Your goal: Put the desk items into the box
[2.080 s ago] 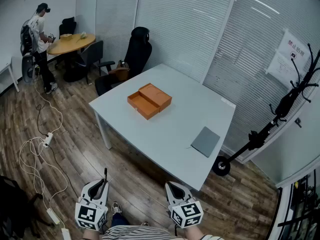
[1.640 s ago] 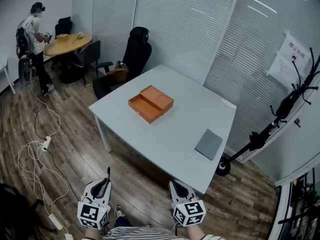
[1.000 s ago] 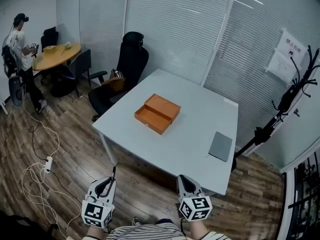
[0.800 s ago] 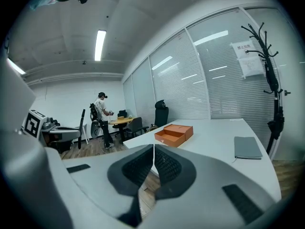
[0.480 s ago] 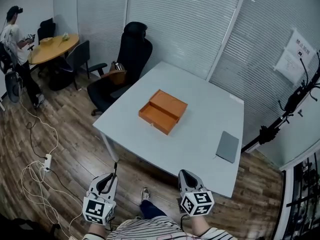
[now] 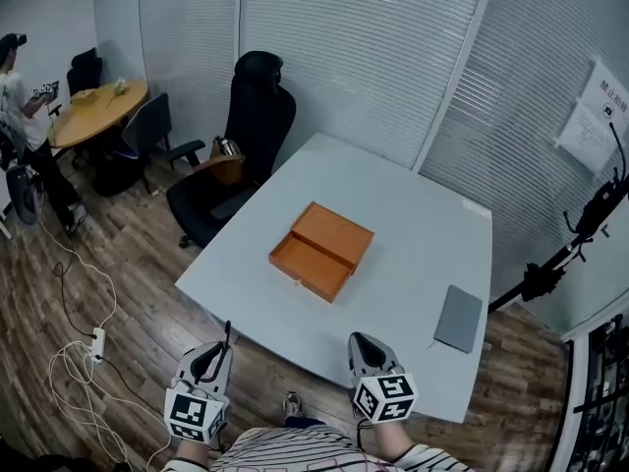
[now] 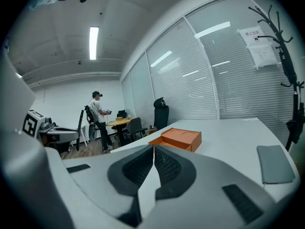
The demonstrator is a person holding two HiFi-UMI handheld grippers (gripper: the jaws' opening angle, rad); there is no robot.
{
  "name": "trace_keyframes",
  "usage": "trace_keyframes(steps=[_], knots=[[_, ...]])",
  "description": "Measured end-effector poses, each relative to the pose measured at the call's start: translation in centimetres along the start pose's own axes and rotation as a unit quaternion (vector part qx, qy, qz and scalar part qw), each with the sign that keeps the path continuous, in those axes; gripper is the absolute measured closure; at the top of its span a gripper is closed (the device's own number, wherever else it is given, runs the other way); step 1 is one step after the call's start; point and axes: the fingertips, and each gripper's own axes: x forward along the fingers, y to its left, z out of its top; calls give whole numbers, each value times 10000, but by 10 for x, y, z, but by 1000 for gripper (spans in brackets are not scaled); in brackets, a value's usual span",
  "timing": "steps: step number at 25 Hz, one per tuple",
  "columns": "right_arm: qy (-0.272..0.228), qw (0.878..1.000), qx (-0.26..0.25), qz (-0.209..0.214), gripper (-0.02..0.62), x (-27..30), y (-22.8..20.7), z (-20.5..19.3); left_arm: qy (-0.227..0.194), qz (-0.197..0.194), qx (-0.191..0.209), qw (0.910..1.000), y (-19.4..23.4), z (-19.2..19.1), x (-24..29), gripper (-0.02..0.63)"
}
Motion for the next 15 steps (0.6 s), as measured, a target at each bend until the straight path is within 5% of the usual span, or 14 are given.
trace_keyframes(steps=[15], knots=[[-80, 9992, 262, -290, 568, 60, -44, 23, 30, -844, 808, 9931, 20, 48, 139, 549]])
